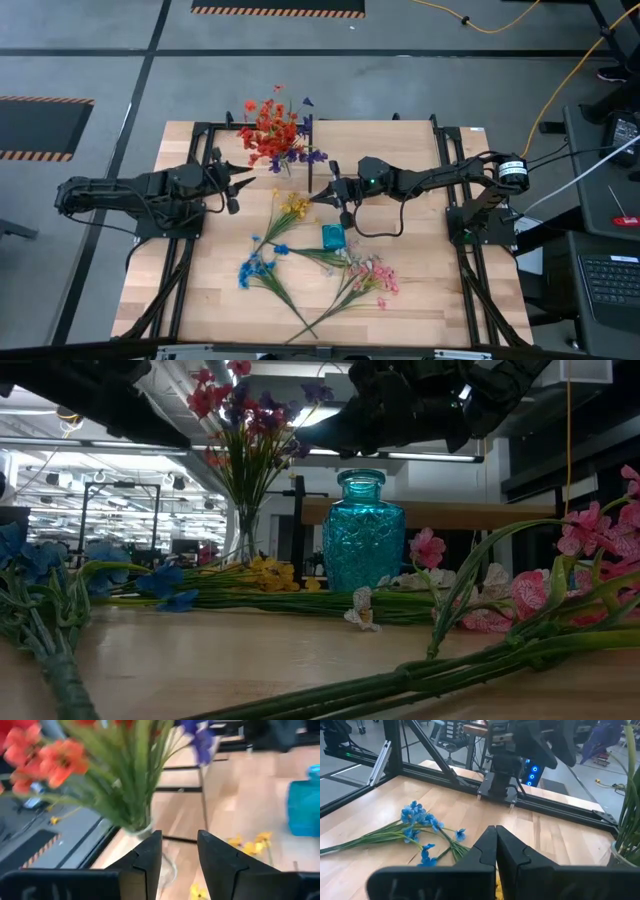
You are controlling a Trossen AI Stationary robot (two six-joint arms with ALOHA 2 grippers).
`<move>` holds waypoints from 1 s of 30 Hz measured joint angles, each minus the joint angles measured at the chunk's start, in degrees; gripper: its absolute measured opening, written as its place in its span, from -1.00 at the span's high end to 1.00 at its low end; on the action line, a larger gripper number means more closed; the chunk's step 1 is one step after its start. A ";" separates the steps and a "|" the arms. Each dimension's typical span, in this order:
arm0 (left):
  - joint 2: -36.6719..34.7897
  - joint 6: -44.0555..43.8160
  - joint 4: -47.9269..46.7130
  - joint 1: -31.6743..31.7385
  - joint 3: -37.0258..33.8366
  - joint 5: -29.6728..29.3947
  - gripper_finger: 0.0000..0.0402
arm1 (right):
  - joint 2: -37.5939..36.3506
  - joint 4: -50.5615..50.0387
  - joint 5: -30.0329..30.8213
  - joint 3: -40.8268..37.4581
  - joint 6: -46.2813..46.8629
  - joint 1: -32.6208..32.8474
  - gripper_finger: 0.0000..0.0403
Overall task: Pick and place flowers into a vace then onto a shelf
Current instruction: Put the transparent vase with the flowers on the shelf
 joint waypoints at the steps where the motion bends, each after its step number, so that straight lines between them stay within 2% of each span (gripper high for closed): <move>1: 0.21 -0.99 -0.73 0.00 0.00 -1.10 0.40 | 0.00 -0.12 -0.02 0.00 0.30 0.02 0.98; 7: 1.67 -3.55 3.36 0.00 -5.19 -3.41 0.29 | 0.00 -0.76 -0.02 0.00 1.24 0.01 0.98; 15: 1.86 0.64 23.90 1.26 -13.53 -5.36 0.11 | 0.00 -1.70 -0.04 0.00 1.24 0.02 0.98; 25: 4.81 -4.43 25.25 7.48 -14.78 3.23 0.07 | 0.00 -1.70 -0.04 0.00 1.66 0.00 0.98; 30: 7.81 -5.61 25.20 9.70 -14.78 3.82 0.07 | 0.00 -1.79 -0.04 0.00 2.12 0.02 0.98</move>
